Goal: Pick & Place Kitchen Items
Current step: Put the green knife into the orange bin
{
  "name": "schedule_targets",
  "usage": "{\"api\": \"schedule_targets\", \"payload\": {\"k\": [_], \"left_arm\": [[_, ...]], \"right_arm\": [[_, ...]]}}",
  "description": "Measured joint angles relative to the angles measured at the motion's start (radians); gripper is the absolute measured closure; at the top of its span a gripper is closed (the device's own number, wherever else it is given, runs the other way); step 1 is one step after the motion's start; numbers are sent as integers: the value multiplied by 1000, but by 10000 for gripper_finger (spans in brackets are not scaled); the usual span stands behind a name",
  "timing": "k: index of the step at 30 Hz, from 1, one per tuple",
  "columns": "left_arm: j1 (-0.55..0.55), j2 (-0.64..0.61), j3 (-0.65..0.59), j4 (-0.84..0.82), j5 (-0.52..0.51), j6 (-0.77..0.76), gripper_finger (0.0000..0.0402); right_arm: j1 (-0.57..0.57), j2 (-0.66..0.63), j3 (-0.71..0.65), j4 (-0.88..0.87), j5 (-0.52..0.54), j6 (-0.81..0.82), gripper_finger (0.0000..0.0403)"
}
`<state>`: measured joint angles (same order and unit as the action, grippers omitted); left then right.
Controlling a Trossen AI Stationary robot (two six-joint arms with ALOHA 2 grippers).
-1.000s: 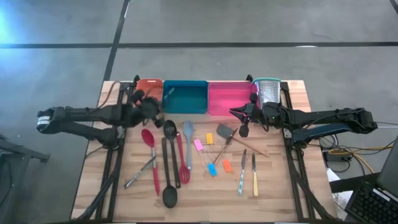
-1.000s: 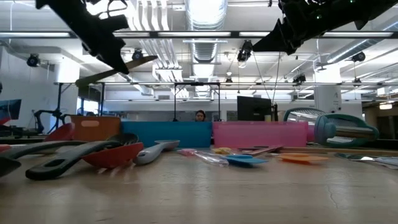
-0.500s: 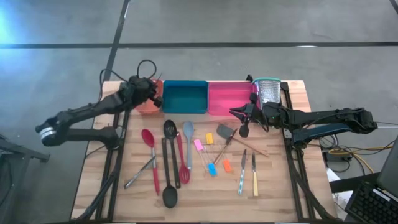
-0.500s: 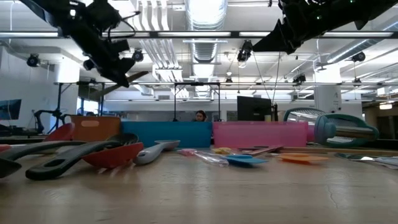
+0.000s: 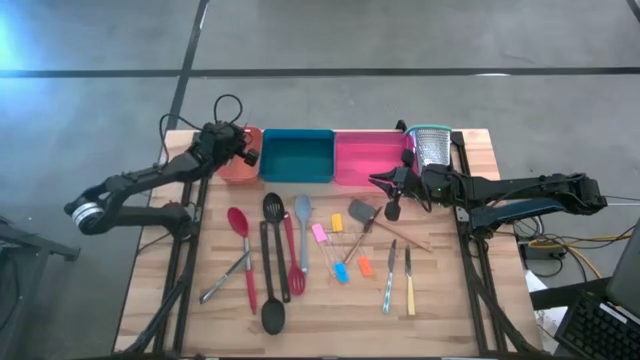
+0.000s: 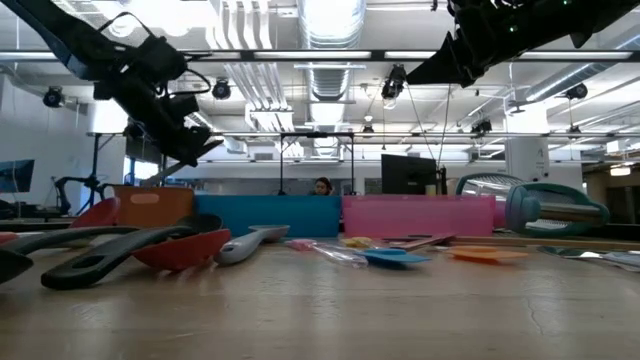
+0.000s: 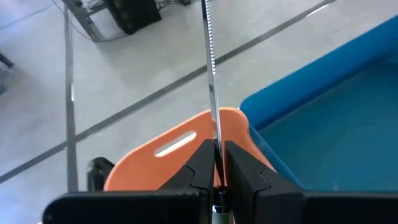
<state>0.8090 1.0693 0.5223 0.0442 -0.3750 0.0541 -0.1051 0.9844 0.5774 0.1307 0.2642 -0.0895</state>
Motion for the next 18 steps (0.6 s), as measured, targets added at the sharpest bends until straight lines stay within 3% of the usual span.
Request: {"api": "schedule_targets", "payload": {"k": [18], "left_arm": [[86, 214, 14, 7, 0, -22, 377]], "right_arm": [[0, 0, -15, 1, 0, 1, 364]]}}
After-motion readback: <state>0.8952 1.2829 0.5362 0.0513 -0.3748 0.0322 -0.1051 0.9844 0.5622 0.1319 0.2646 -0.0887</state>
